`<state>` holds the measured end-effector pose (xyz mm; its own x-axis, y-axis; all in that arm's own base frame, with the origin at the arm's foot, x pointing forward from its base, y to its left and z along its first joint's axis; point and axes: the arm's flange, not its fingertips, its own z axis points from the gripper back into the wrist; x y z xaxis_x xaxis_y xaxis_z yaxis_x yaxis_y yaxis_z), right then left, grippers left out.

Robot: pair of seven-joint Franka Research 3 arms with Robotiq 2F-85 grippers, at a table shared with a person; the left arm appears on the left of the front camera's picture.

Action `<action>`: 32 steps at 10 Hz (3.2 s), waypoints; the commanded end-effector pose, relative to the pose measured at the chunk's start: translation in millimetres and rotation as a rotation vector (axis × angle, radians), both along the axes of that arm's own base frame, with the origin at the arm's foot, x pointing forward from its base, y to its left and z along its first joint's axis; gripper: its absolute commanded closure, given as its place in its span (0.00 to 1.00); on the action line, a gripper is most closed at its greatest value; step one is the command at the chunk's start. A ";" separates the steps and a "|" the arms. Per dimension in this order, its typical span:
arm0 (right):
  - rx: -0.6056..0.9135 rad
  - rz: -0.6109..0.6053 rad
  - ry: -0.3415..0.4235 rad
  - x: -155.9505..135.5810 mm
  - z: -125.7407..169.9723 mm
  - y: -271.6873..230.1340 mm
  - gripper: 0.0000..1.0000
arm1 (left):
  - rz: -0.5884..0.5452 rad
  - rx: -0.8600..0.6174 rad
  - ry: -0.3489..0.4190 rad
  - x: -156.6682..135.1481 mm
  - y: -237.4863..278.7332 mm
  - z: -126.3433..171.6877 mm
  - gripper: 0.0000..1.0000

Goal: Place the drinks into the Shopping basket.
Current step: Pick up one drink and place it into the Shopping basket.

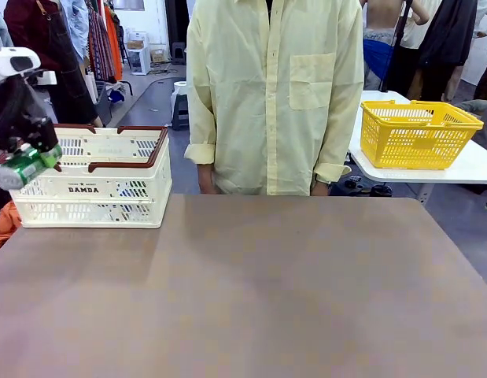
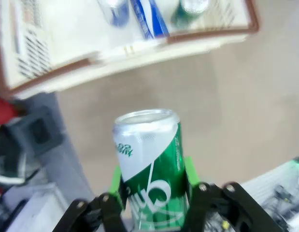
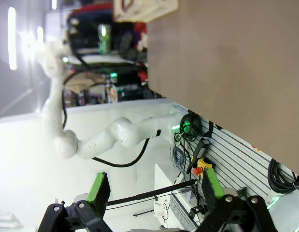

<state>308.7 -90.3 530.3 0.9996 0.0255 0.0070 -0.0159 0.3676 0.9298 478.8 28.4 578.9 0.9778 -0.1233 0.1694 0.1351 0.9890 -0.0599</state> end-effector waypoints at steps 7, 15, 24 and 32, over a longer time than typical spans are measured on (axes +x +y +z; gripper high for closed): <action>-0.012 0.019 -0.015 -1.6 0.2 -1.8 0.00 | 0.103 -0.066 -0.073 221.0 85.3 -33.7 1.00; -0.012 0.019 -0.015 -1.6 0.2 -1.8 0.00 | 0.157 -0.087 0.071 241.0 87.3 -157.9 1.00; -0.012 0.019 -0.015 -1.6 0.2 -1.8 0.00 | 0.171 -0.020 0.076 238.8 76.2 -152.7 0.00; -0.012 0.019 -0.015 -1.6 0.2 -1.8 0.00 | -0.022 -0.475 0.143 23.7 85.0 10.1 0.00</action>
